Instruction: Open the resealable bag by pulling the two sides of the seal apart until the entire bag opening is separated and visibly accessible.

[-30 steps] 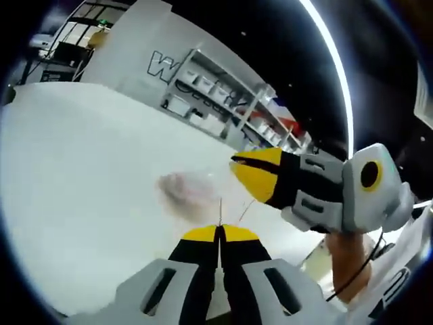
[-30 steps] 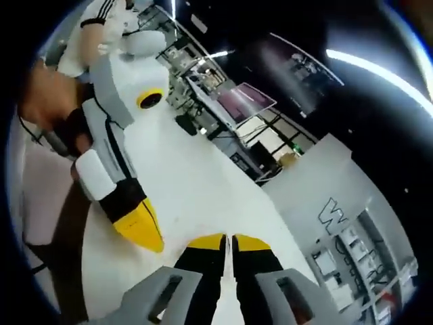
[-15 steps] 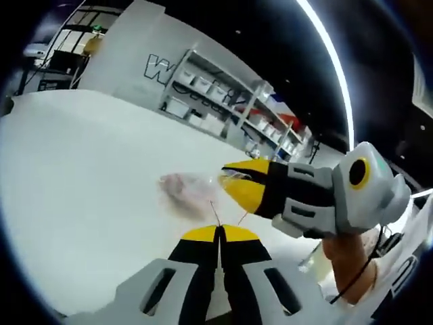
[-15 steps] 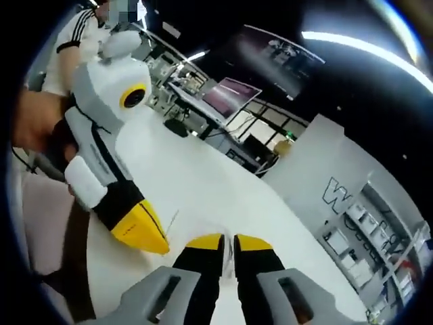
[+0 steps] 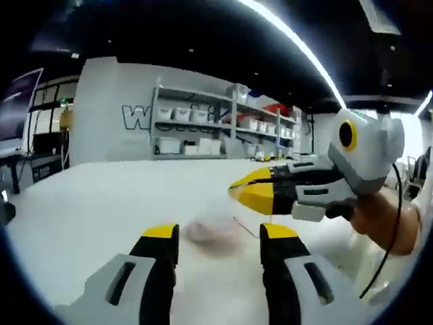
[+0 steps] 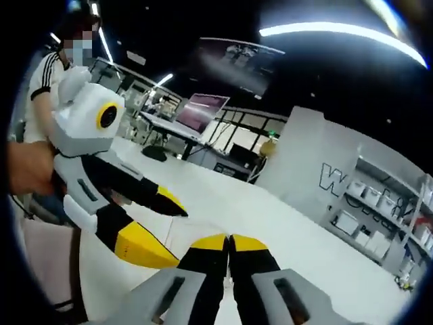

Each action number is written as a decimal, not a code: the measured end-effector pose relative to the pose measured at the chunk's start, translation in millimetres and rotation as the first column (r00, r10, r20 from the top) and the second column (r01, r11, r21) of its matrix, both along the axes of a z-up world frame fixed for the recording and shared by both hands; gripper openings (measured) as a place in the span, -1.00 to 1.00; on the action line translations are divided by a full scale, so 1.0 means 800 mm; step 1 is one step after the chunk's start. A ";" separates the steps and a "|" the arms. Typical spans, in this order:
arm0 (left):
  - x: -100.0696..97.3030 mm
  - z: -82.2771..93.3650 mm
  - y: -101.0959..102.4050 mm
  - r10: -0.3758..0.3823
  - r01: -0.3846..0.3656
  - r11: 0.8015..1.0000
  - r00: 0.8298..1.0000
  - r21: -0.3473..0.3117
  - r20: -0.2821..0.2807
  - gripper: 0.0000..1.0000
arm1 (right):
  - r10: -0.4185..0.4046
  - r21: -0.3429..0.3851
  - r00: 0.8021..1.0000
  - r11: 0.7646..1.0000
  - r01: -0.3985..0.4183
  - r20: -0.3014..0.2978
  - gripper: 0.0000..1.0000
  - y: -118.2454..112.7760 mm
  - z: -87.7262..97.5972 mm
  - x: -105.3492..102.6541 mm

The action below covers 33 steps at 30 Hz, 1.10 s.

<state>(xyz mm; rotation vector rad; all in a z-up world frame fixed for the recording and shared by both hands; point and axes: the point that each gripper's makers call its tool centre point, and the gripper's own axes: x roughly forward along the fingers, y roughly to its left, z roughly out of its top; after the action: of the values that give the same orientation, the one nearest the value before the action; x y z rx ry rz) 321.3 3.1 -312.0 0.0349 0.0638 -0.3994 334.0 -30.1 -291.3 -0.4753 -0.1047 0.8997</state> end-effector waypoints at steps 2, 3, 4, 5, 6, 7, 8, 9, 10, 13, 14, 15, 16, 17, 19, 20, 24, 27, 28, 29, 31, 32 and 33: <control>0.014 0.006 -0.001 -0.010 0.009 1.000 1.000 0.029 0.029 0.28 | -0.005 0.016 1.000 1.000 0.005 -0.010 -1.00 -0.001 0.004 0.005; 0.020 0.007 -0.002 -0.015 0.014 0.999 0.999 0.034 0.032 0.30 | -0.007 0.023 1.000 1.000 0.007 -0.015 -1.00 -0.002 0.006 0.009; 0.025 0.007 -0.003 -0.023 0.022 0.999 0.999 0.039 0.042 0.32 | -0.009 0.029 1.000 1.000 0.009 -0.019 -1.00 -0.002 0.007 0.011; 0.029 0.009 -0.005 -0.032 0.030 0.999 0.998 0.042 0.053 0.33 | -0.011 0.033 1.000 0.999 0.012 -0.022 -1.00 -0.002 0.008 0.014; 0.033 0.011 -0.007 -0.046 0.043 0.998 0.996 0.044 0.074 0.33 | -0.013 0.037 1.000 0.999 0.014 -0.025 -1.00 -0.002 0.009 0.016; 0.034 0.011 -0.008 -0.051 0.048 0.998 0.996 0.041 0.080 0.35 | -0.013 0.044 0.999 0.999 0.014 -0.031 -1.00 -0.001 0.010 0.018; 0.035 0.012 -0.008 -0.057 0.055 0.998 0.994 0.033 0.091 0.36 | -0.012 0.048 0.999 0.999 0.014 -0.036 -1.00 -0.001 0.010 0.020; 0.036 0.010 -0.010 -0.066 0.064 0.998 0.993 0.020 0.100 0.37 | -0.012 0.051 0.999 0.999 0.014 -0.039 -1.00 -0.001 0.010 0.021; 0.035 0.006 -0.015 -0.082 0.085 0.996 0.991 -0.030 0.104 0.37 | -0.013 0.053 0.999 0.998 0.015 -0.039 -1.00 -0.001 0.010 0.021; 0.032 0.014 -0.007 -0.059 0.058 0.998 0.986 0.015 0.157 0.34 | -0.010 0.051 0.999 0.999 0.012 -0.038 -1.00 0.000 0.011 0.024; 0.029 0.016 -0.007 -0.064 0.065 0.998 0.985 -0.004 0.162 0.34 | -0.009 0.053 0.999 0.999 0.011 -0.038 -1.00 0.000 0.013 0.026; 0.030 0.013 -0.007 -0.065 0.066 0.998 0.986 -0.001 0.151 0.33 | -0.007 0.056 0.999 0.998 0.009 -0.039 -1.00 0.000 0.015 0.026; 0.030 0.011 -0.006 -0.069 0.069 0.998 0.987 0.002 0.144 0.32 | -0.004 0.062 0.999 0.998 0.006 -0.039 -1.00 0.000 0.017 0.027; 0.031 0.009 -0.006 -0.068 0.068 0.998 0.989 0.005 0.134 0.32 | -0.001 0.066 0.999 0.998 0.004 -0.037 -1.00 0.001 0.020 0.028; 0.031 0.008 -0.007 -0.069 0.068 0.998 0.989 0.007 0.129 0.33 | -0.001 0.067 0.999 0.998 0.004 -0.032 -1.00 0.002 0.023 0.031; 0.032 0.007 -0.008 -0.074 0.073 0.997 0.990 0.008 0.123 0.34 | -0.002 0.070 1.000 0.998 0.004 -0.030 -1.00 0.001 0.025 0.032; 0.035 -0.004 -0.012 -0.078 0.076 0.997 0.994 0.029 0.082 0.37 | 0.002 0.080 1.000 0.997 0.000 -0.026 -1.00 0.000 0.034 0.035; 0.035 -0.006 -0.011 -0.076 0.073 0.997 0.994 0.040 0.075 0.38 | 0.008 0.077 1.000 0.997 -0.007 -0.016 -1.00 0.001 0.039 0.033; 0.035 -0.007 -0.010 -0.074 0.071 0.997 0.995 0.040 0.070 0.38 | 0.011 0.074 1.000 0.997 -0.010 -0.013 -1.00 0.001 0.040 0.033; 0.035 -0.008 -0.010 -0.072 0.070 0.997 0.995 0.039 0.066 0.37 | 0.013 0.069 1.000 0.998 -0.012 -0.010 -1.00 0.002 0.040 0.032; 0.036 -0.009 -0.009 -0.069 0.066 0.997 0.996 0.036 0.061 0.36 | 0.014 0.061 1.000 0.998 -0.014 -0.007 -1.00 0.002 0.040 0.032; 0.036 -0.010 -0.009 -0.071 0.069 0.997 0.996 0.035 0.057 0.36 | 0.016 0.059 1.000 0.998 -0.015 -0.007 -1.00 0.003 0.040 0.032; 0.035 -0.010 -0.010 -0.072 0.070 0.997 0.996 0.035 0.055 0.35 | 0.017 0.057 1.000 0.998 -0.016 -0.007 -1.00 0.003 0.040 0.032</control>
<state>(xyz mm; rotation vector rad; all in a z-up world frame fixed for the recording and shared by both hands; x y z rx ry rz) 349.6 -4.8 -320.4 0.0809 0.0141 -0.4679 360.0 -28.0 -259.3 -0.4188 -0.1275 0.9124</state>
